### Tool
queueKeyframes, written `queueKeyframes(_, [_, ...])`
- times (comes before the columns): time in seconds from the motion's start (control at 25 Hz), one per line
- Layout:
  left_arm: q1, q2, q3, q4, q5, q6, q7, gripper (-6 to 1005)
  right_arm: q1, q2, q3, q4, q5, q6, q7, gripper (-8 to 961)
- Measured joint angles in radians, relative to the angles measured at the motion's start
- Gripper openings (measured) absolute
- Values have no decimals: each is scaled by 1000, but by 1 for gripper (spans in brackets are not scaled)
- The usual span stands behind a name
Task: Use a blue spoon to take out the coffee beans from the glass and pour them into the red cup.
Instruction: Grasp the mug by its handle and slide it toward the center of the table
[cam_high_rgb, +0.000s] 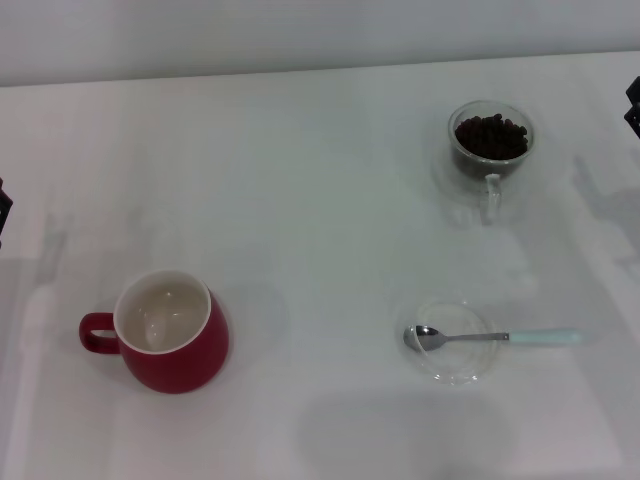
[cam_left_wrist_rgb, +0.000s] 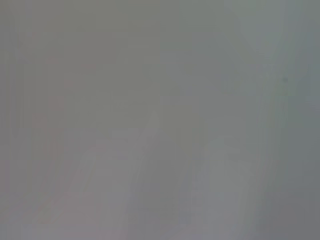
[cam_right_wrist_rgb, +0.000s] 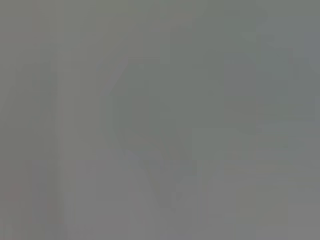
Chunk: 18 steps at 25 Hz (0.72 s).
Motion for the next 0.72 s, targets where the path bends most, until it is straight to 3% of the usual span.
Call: queueKeyframes(0.72, [4, -1, -8, 0, -4, 37, -2, 814, 16, 0, 26, -4, 0, -9, -32, 859])
